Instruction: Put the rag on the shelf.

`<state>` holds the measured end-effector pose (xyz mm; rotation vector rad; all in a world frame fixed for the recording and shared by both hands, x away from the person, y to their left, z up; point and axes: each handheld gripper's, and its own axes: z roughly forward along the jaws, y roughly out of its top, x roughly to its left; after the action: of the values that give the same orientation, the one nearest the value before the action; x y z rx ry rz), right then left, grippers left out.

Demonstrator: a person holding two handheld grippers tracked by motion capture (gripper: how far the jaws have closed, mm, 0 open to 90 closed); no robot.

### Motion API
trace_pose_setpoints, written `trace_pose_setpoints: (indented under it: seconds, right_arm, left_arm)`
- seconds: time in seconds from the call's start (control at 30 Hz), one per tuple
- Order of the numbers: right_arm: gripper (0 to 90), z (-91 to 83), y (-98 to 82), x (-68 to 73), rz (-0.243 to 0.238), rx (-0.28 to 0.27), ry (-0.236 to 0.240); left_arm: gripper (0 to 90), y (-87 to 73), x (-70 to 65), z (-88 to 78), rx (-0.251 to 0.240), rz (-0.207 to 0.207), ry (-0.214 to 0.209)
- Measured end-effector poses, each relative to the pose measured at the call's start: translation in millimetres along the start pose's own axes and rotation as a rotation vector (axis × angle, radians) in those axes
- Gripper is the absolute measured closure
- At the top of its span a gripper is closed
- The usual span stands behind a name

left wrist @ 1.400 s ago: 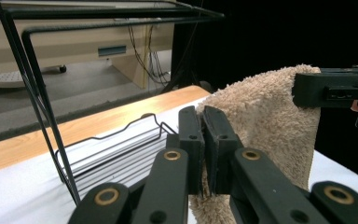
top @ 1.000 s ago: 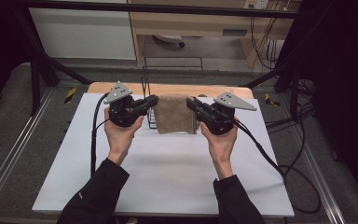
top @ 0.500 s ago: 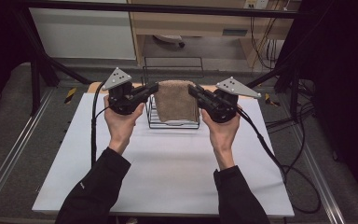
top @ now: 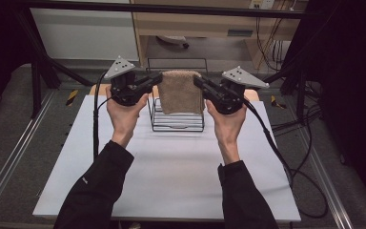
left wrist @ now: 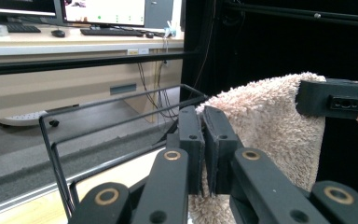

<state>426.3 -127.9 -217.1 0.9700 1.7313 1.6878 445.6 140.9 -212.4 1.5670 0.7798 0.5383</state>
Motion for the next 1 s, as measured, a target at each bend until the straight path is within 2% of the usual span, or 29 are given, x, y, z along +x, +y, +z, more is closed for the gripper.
trace_pose_setpoints:
  seconds: [0.53, 0.83, 1.0]
  right_arm:
    - [83.1, 9.1, 24.0, -2.0, -0.008, -0.03, -0.003]
    - [83.1, 20.0, 37.3, -5.4, -0.016, -0.042, -0.015]
    - [83.1, 24.6, 44.2, -8.5, -0.019, -0.052, -0.021]
  left_arm:
    - [86.4, 28.3, 6.1, 4.6, -0.016, 0.027, 0.02]
    - [86.4, 43.7, 11.5, 8.9, -0.024, 0.031, 0.035]
    - [86.4, 53.5, 12.5, 11.4, -0.026, 0.049, 0.044]
